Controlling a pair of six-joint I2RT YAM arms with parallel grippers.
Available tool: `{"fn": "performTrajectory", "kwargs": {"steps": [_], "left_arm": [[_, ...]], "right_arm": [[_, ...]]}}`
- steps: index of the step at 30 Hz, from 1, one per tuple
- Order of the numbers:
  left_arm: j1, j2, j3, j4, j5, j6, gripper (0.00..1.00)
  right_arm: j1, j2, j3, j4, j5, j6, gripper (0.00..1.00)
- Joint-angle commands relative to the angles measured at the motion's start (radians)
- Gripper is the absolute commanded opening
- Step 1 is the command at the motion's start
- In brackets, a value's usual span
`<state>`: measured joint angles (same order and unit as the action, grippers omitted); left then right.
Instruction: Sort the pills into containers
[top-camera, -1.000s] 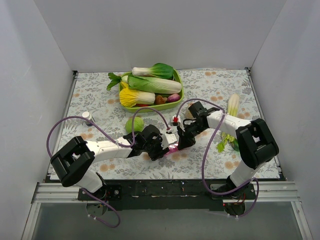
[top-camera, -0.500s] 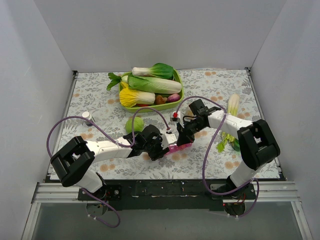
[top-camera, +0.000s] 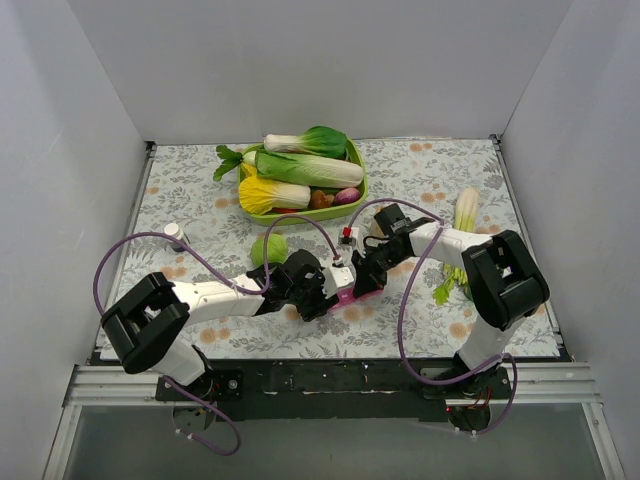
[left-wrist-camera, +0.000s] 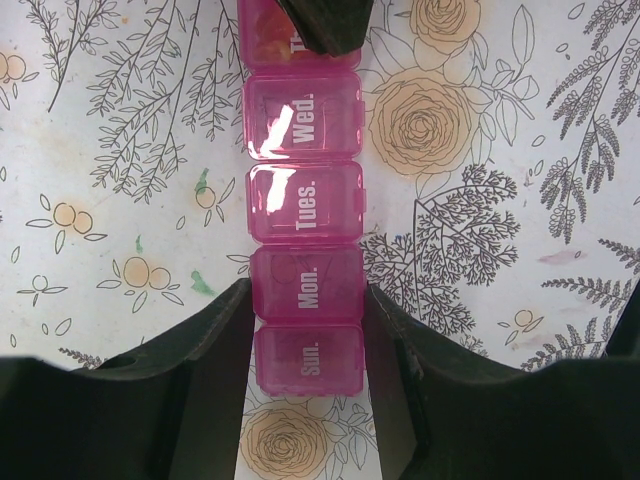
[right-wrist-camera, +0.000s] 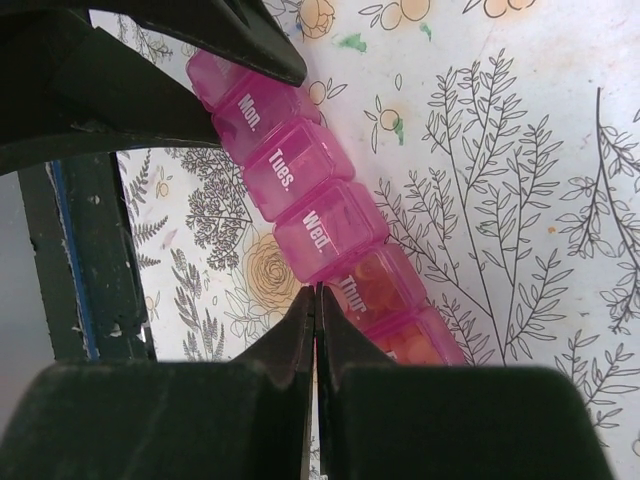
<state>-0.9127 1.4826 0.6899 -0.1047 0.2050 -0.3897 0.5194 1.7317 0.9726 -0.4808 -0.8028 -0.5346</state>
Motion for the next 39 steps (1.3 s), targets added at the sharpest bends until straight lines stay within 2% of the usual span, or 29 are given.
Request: {"fn": "performTrajectory", "kwargs": {"steps": [1, 8, 13, 20, 24, 29, 33, 36, 37, 38, 39], "left_arm": [[0.003, 0.016, -0.001, -0.082, -0.012, -0.017, 0.16], [0.005, 0.028, 0.005, -0.081, -0.012, -0.018, 0.16], [0.003, 0.025, 0.008, -0.084, -0.013, -0.018, 0.16], [0.003, 0.033, 0.005, -0.084, -0.013, -0.02, 0.15], [0.003, 0.027, 0.002, -0.085, -0.018, -0.018, 0.15], [0.003, 0.021, 0.002, -0.089, -0.022, -0.018, 0.15], [0.003, 0.01, 0.007, -0.086, -0.027, -0.021, 0.16], [0.003, -0.005, 0.013, -0.081, -0.039, -0.037, 0.23], [0.003, -0.011, 0.013, -0.07, -0.042, -0.043, 0.29], [0.003, -0.019, 0.014, -0.066, -0.047, -0.049, 0.38], [0.005, -0.036, 0.016, -0.061, -0.046, -0.057, 0.43]], "right_arm": [[-0.001, -0.049, 0.032, -0.025, 0.005, -0.06, 0.01], [-0.012, -0.144, 0.078, -0.065, -0.073, -0.076, 0.01], [-0.013, -0.117, 0.06, -0.067, -0.056, -0.07, 0.01], [-0.01, 0.023, -0.029, -0.004, 0.083, -0.038, 0.01], [-0.013, 0.06, -0.022, -0.002, 0.149, -0.028, 0.01], [-0.03, -0.003, 0.024, -0.041, 0.027, -0.056, 0.01], [-0.05, -0.07, 0.063, -0.13, -0.087, -0.149, 0.01], [-0.079, -0.142, 0.069, -0.147, -0.095, -0.154, 0.01], [-0.087, -0.174, 0.066, -0.142, -0.087, -0.151, 0.01], [-0.102, -0.188, 0.057, -0.142, -0.072, -0.153, 0.06], [-0.11, -0.199, 0.052, -0.143, -0.062, -0.153, 0.07]]}}
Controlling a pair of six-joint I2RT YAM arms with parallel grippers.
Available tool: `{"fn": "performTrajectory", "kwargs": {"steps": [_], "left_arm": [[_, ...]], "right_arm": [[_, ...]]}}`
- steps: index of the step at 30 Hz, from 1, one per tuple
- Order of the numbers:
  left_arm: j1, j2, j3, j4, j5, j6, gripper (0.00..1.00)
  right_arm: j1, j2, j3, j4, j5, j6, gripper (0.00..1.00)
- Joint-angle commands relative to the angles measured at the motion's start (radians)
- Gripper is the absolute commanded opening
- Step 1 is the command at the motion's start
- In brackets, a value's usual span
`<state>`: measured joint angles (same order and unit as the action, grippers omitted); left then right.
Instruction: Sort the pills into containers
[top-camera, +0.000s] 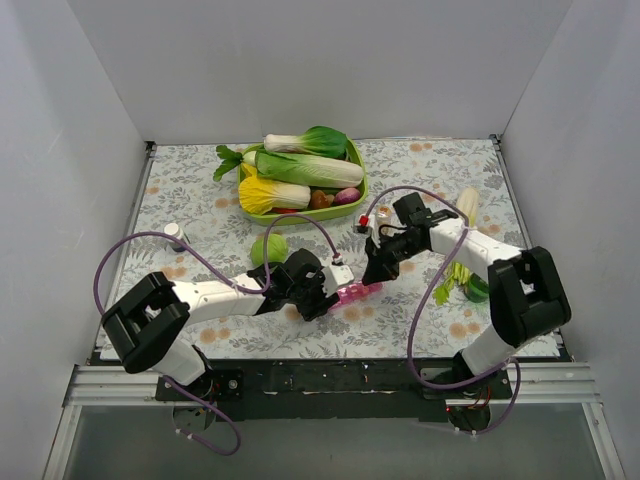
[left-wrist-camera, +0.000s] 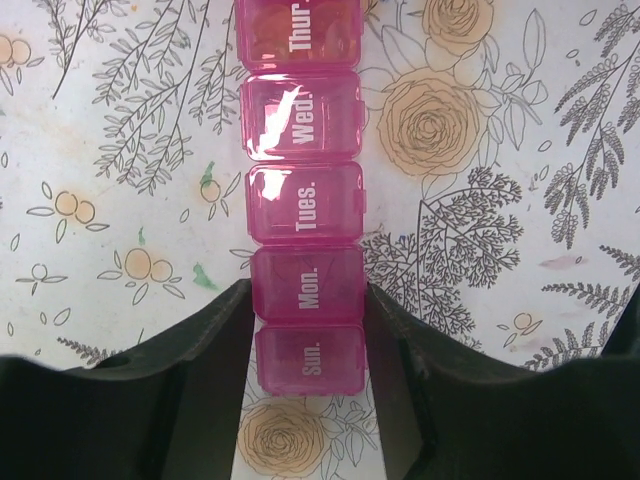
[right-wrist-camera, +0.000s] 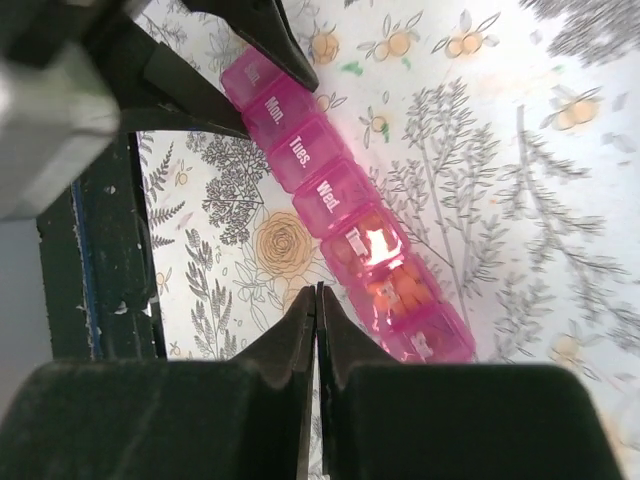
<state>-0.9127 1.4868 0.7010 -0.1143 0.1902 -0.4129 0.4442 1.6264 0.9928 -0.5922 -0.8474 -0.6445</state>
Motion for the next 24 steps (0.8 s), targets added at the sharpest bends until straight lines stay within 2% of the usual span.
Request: {"fn": "performTrajectory", "kwargs": {"steps": [1, 2, 5, 9, 10, 13, 14, 16, 17, 19, 20, 22, 24], "left_arm": [[0.005, -0.051, 0.006, -0.044, -0.032, -0.047, 0.48], [0.005, -0.062, 0.009, -0.042, -0.035, -0.053, 0.62], [0.008, -0.112, 0.023, -0.039, -0.034, -0.082, 0.78], [0.008, -0.201, 0.037, -0.051, -0.012, -0.11, 0.89], [0.011, -0.241, 0.041, -0.056, -0.009, -0.115, 0.91], [0.012, -0.333, 0.06, -0.074, -0.011, -0.171, 0.96], [0.014, -0.362, 0.069, -0.076, -0.018, -0.193, 0.98], [0.018, -0.43, 0.08, -0.081, -0.055, -0.274, 0.98], [0.024, -0.498, 0.094, -0.085, -0.069, -0.297, 0.98], [0.028, -0.565, 0.11, -0.096, -0.145, -0.377, 0.98], [0.031, -0.627, 0.121, -0.105, -0.175, -0.406, 0.98], [0.032, -0.681, 0.161, -0.139, -0.259, -0.469, 0.98], [0.034, -0.733, 0.207, -0.174, -0.368, -0.506, 0.98]], "right_arm": [[-0.041, -0.106, 0.029, -0.035, -0.01, -0.049, 0.08], [-0.053, -0.128, 0.02, -0.037, 0.001, -0.055, 0.11], [-0.082, -0.178, -0.008, -0.038, 0.013, -0.064, 0.16], [-0.128, -0.279, -0.022, -0.043, 0.03, -0.073, 0.23], [-0.14, -0.328, -0.013, -0.046, 0.036, -0.076, 0.25], [-0.205, -0.437, 0.015, -0.026, 0.065, -0.07, 0.41], [-0.258, -0.466, 0.02, 0.001, 0.073, -0.051, 0.53], [-0.318, -0.551, 0.021, 0.092, 0.077, 0.023, 0.69], [-0.373, -0.578, 0.017, 0.135, 0.094, 0.06, 0.83], [-0.407, -0.65, 0.012, 0.259, 0.158, 0.211, 0.96], [-0.423, -0.671, 0.015, 0.291, 0.265, 0.273, 0.98], [-0.427, -0.703, 0.041, 0.327, 0.39, 0.42, 0.98], [-0.43, -0.704, 0.102, 0.322, 0.5, 0.498, 0.98]]}}
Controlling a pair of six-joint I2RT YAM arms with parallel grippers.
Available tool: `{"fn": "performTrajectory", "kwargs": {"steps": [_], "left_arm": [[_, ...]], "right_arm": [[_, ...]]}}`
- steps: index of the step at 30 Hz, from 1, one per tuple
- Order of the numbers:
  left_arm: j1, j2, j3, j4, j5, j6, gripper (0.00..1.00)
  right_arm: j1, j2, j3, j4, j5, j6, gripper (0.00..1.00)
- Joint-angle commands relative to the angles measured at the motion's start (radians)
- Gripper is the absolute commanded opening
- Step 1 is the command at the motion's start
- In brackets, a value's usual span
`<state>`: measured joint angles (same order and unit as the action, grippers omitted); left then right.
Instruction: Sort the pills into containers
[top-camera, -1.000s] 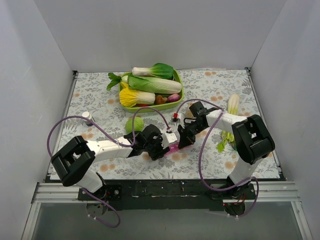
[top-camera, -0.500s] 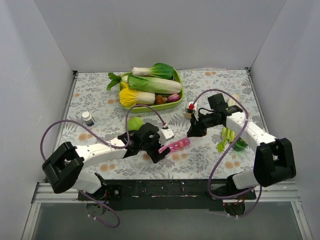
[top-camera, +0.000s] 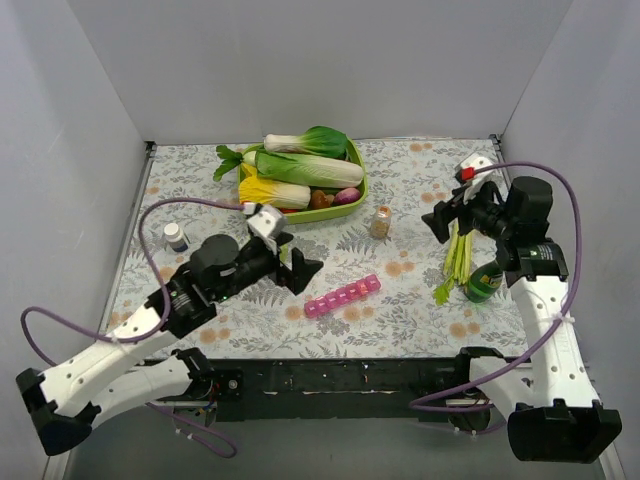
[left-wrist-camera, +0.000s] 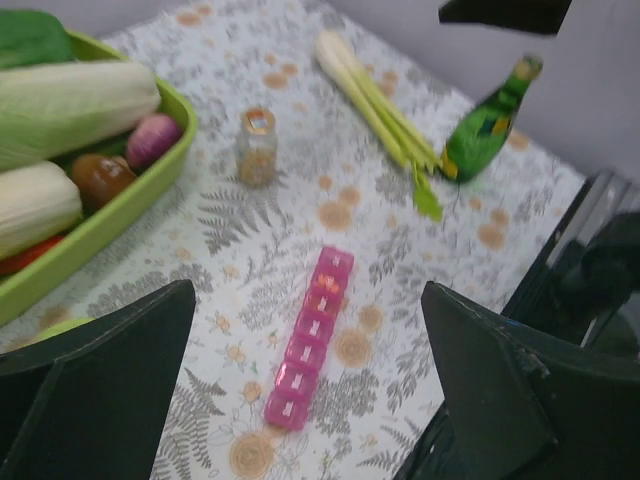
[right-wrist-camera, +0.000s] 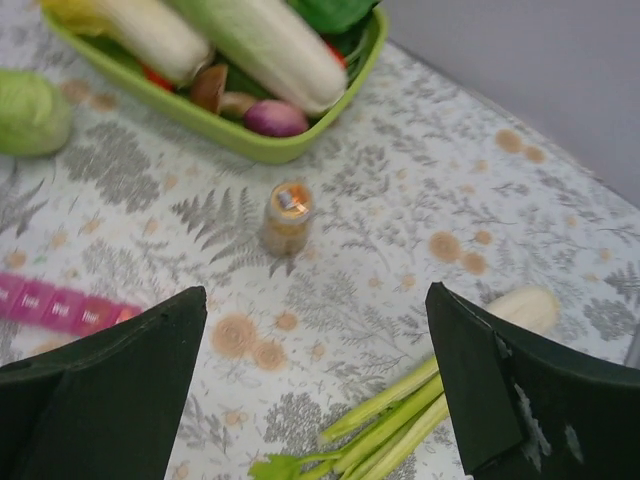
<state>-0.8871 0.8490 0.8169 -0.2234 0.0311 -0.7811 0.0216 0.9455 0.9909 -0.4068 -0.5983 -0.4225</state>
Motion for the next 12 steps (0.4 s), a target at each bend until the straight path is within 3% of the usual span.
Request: {"fn": "performTrajectory", "kwargs": {"steps": [1, 5, 12], "left_arm": [[0.01, -0.106, 0.103, -0.077, -0.233, -0.154, 0.98], [0.01, -0.126, 0.156, -0.137, -0.263, -0.152, 0.98], [0.01, -0.16, 0.143, -0.191, -0.272, -0.147, 0.98]], "right_arm": [[-0.008, -0.024, 0.121, 0.135, 0.285, 0.322, 0.98], [-0.008, -0.024, 0.195, 0.094, 0.412, 0.415, 0.98], [-0.009, -0.042, 0.198, 0.092, 0.428, 0.438, 0.98]]}}
